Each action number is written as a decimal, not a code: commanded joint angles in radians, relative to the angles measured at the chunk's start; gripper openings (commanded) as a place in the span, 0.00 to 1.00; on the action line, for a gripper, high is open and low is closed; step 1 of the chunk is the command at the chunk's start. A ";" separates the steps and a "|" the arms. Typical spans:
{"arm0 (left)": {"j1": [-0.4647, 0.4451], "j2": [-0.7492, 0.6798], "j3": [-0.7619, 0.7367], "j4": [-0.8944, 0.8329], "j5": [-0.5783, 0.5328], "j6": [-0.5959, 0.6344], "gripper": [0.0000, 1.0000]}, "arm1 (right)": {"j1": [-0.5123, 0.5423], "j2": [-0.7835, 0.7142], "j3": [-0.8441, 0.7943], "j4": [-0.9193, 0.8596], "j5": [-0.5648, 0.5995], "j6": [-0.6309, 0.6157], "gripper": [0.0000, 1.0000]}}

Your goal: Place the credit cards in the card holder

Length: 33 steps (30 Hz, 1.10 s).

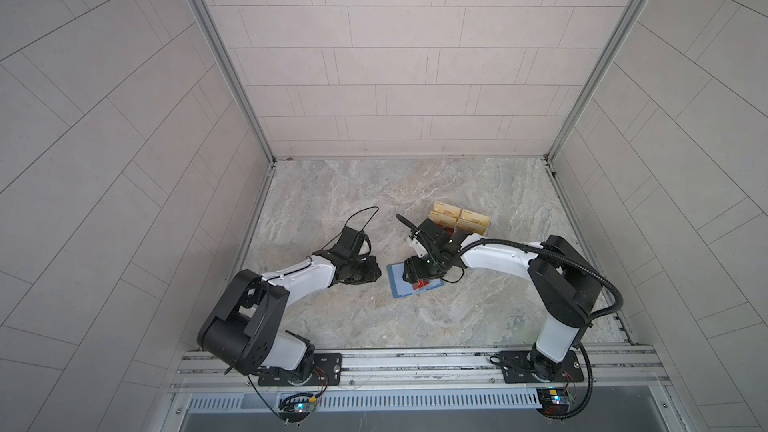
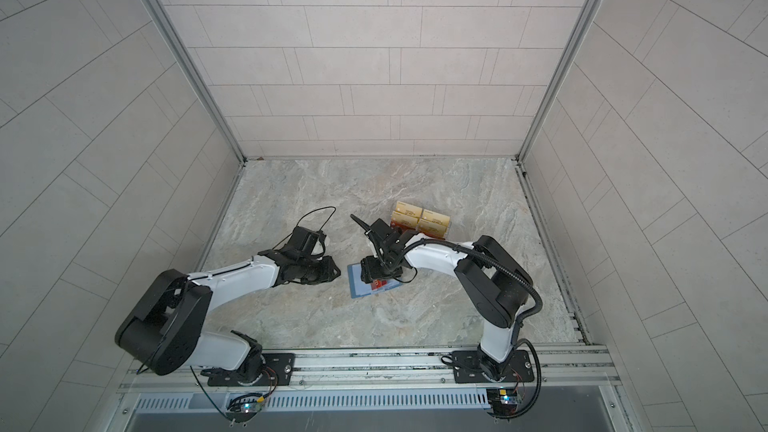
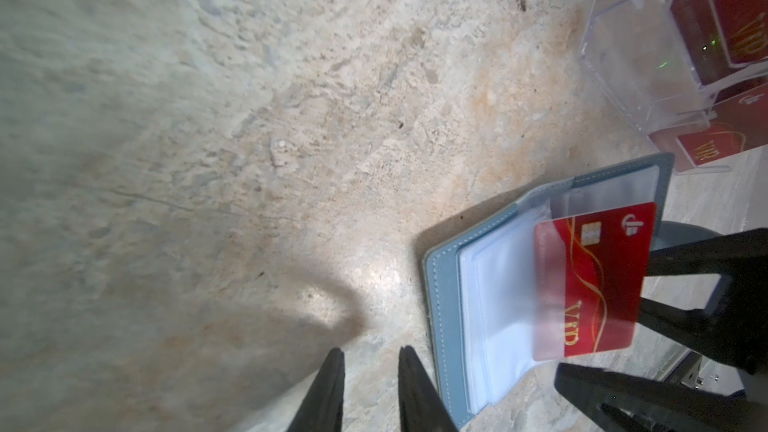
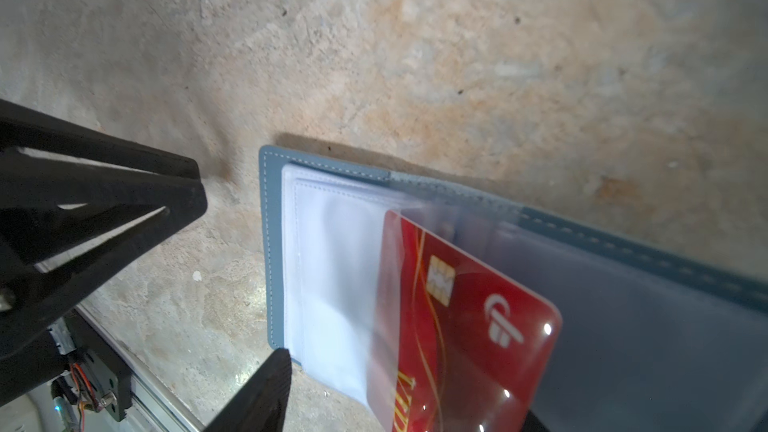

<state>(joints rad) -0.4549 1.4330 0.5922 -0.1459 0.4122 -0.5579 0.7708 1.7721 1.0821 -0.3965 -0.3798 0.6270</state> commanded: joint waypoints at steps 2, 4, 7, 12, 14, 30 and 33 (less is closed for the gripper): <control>-0.013 0.008 0.020 0.006 0.003 -0.011 0.28 | 0.007 -0.039 0.017 -0.089 0.082 -0.045 0.69; -0.021 0.014 0.026 0.006 0.003 -0.013 0.28 | 0.007 -0.045 0.013 -0.088 0.086 -0.051 0.70; -0.038 0.020 0.038 0.001 0.002 -0.014 0.28 | 0.006 -0.052 0.004 -0.078 0.090 -0.056 0.70; -0.089 0.017 0.055 0.035 0.032 -0.028 0.28 | -0.003 -0.061 -0.032 -0.011 0.017 -0.056 0.72; -0.098 0.007 0.050 0.091 0.067 -0.057 0.26 | -0.007 -0.056 -0.040 -0.004 -0.001 -0.055 0.72; -0.134 0.088 0.021 0.289 0.132 -0.201 0.17 | -0.044 -0.112 -0.121 0.038 -0.012 -0.065 0.74; -0.129 0.056 0.013 0.258 0.113 -0.196 0.17 | -0.044 -0.099 -0.116 0.028 -0.011 -0.065 0.74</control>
<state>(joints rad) -0.5854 1.5185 0.6197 0.1375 0.5468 -0.7559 0.7246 1.6745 0.9649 -0.3599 -0.3904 0.5758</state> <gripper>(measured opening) 0.174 0.744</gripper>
